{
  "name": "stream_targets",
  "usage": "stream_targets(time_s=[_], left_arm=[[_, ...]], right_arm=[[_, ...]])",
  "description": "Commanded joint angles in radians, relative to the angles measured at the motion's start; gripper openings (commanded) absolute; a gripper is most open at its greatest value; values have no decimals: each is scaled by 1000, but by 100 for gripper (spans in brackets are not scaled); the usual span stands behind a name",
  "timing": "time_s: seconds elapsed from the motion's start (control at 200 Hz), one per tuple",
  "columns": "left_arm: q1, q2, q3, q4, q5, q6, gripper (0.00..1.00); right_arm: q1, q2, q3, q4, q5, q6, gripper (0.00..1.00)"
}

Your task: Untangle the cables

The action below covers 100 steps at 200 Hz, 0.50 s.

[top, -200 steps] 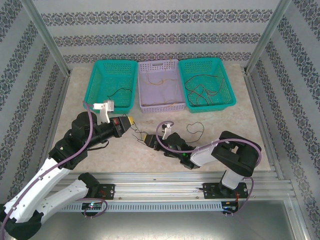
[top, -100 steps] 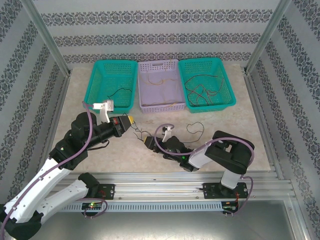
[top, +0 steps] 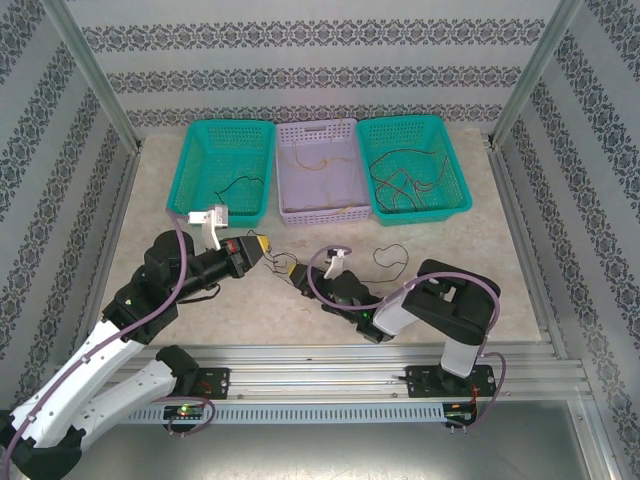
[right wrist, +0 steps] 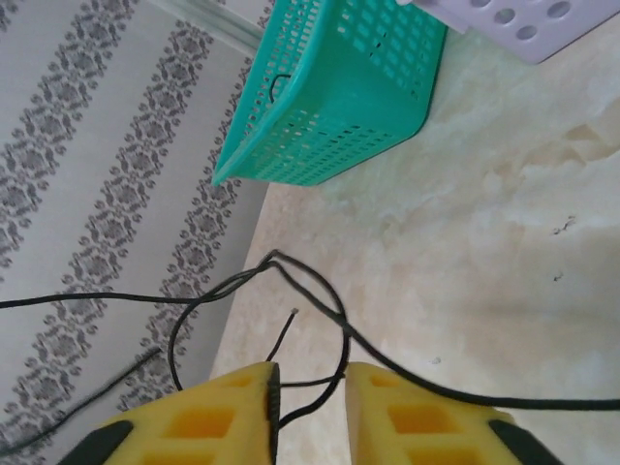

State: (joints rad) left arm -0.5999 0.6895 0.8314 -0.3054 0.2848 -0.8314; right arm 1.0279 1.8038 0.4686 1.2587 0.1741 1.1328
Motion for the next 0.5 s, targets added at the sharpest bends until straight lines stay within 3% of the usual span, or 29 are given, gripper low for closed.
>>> stream_targets(time_s=[0.0, 0.09, 0.305, 0.385, 0.495], left_arm=[[7, -22, 21, 19, 2, 9, 0], [7, -31, 41, -17, -18, 33, 0], [8, -42, 50, -65, -43, 65, 0], [8, -41, 64, -95, -64, 83, 0], [8, -39, 111, -169, -110, 139, 0]], right_arm=[[11, 17, -20, 91, 38, 2, 11], [-5, -45, -87, 76, 68, -10, 0], [-72, -360, -246, -172, 102, -100, 0], [-86, -531, -253, -366, 116, -162, 0], [-99, -841, -228, -775, 198, -270, 0]])
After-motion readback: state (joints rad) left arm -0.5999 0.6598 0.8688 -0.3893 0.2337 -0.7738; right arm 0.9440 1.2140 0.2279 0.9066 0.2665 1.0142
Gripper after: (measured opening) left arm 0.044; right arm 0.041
